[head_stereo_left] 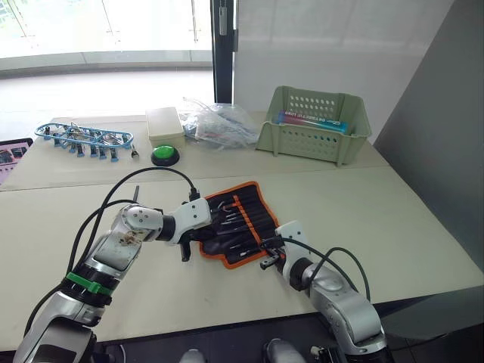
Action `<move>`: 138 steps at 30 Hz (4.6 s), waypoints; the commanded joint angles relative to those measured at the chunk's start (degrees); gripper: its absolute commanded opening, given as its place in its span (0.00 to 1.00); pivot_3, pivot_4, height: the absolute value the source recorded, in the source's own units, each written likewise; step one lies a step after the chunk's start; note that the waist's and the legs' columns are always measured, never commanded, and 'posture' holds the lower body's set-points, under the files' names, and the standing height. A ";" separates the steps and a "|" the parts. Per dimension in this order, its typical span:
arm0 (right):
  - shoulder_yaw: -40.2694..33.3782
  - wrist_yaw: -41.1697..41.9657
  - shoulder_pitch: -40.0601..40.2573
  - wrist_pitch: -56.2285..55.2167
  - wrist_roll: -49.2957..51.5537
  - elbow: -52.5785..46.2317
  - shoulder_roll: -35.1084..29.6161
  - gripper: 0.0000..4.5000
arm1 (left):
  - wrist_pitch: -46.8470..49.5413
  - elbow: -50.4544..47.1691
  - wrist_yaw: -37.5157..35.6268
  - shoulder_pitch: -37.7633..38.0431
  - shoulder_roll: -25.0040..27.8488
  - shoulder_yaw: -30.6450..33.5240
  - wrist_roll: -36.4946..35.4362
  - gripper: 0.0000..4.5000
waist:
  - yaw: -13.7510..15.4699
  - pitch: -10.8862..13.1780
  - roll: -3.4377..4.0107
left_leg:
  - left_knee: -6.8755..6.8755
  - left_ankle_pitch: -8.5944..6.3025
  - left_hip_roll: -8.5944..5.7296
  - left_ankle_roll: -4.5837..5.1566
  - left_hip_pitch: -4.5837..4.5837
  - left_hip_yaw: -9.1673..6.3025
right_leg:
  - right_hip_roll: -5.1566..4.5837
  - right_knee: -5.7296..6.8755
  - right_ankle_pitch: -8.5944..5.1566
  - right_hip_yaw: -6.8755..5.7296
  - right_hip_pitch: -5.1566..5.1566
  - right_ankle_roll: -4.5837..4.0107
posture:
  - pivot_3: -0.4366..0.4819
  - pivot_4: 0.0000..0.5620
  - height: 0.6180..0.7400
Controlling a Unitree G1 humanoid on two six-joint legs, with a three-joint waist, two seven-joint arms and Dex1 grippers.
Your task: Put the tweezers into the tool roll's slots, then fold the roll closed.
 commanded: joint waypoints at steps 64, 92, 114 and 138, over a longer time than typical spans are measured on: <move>0.92 -1.02 2.83 4.91 -0.37 5.51 -0.54 0.00 | 5.19 -5.06 5.71 -0.57 -7.62 10.16 -2.77 0.90 | -0.38 -0.20 0.41 | 0.06 0.08 -0.03 0.14 0.10 -0.04 | 0.05 0.14 0.00 0.08 0.18 0.05 | 0.48 0.27 0.97; 3.30 5.31 -1.93 2.76 -0.79 11.36 -2.64 0.00 | 8.30 -36.09 31.57 59.43 -21.49 57.23 -18.69 0.99 | -0.26 -0.28 -0.04 | 0.37 -0.27 0.10 -0.41 0.38 0.10 | -0.06 -0.05 -0.30 0.03 0.09 -0.47 | 0.48 0.27 0.97; 1.94 4.18 -3.01 2.02 -1.55 12.13 -1.55 0.00 | -2.99 12.50 45.04 15.23 -14.83 33.79 -3.40 0.99 | -0.60 -0.35 -0.14 | 0.11 0.04 0.11 0.10 0.88 0.14 | 0.07 0.08 -0.22 0.04 0.74 -0.41 | 0.48 0.27 0.97; 0.65 3.25 -2.80 2.51 -1.45 11.18 -1.89 0.00 | -11.48 36.13 48.21 3.66 -16.49 32.50 -3.90 0.16 | -0.54 -0.62 0.32 | 0.08 0.04 0.08 0.08 1.06 0.13 | 0.01 0.02 -0.23 0.03 0.98 -0.39 | 0.48 0.27 0.97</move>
